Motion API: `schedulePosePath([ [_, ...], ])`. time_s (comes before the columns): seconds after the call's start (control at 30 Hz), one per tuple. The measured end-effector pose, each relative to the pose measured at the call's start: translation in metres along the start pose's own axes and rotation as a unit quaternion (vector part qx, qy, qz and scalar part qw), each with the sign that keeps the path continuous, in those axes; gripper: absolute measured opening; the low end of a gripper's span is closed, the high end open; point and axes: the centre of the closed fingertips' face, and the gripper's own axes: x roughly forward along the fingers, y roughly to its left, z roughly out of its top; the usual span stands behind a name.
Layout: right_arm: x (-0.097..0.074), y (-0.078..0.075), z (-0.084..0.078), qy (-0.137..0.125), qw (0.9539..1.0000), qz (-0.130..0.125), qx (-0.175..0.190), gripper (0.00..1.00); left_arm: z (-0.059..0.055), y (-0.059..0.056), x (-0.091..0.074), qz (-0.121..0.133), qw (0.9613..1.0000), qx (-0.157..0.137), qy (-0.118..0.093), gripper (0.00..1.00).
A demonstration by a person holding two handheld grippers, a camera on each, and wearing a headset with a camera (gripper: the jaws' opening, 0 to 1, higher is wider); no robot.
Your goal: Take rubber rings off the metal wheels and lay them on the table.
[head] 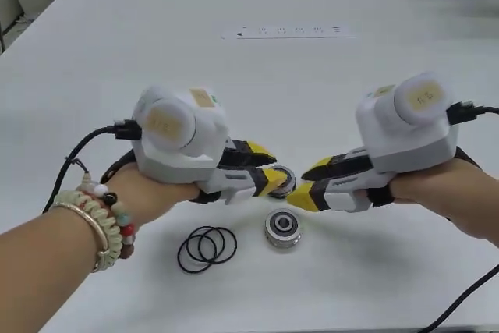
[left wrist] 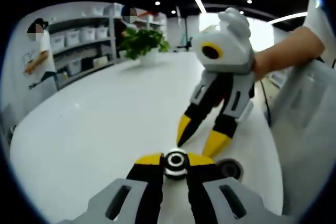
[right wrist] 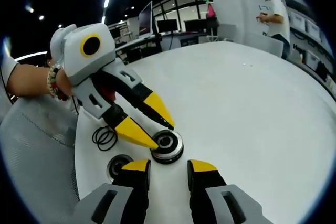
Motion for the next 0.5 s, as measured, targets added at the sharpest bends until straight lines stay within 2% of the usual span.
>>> schedulePosePath([
  [0.1,0.0011,0.0005,-0.0002,0.0,1.0,0.0,-0.001,0.26,-0.0058,-0.0003,0.0015,0.001,0.9999,0.001,0.011,0.17],
  [0.13,0.0015,0.0006,0.0,-0.001,1.0,0.0,0.0,0.26,-0.0041,0.0002,0.0016,0.002,0.9999,-0.009,0.006,0.16],
  [0.17,0.0018,0.0011,0.0004,-0.001,1.0,0.001,0.001,0.26,-0.0068,0.0003,0.0021,0.001,0.9999,-0.007,0.014,0.15],
  [0.3,0.0027,0.0023,0.0017,-0.004,1.0,0.001,0.003,0.25,-0.0066,0.0002,0.0027,0.003,0.9998,0.015,0.011,0.15],
  [0.5,0.004,0.0017,0.0024,-0.004,1.0,-0.004,-0.004,0.23,-0.0068,0.0008,0.0017,0.005,1.0,0.004,0.007,0.14],
])
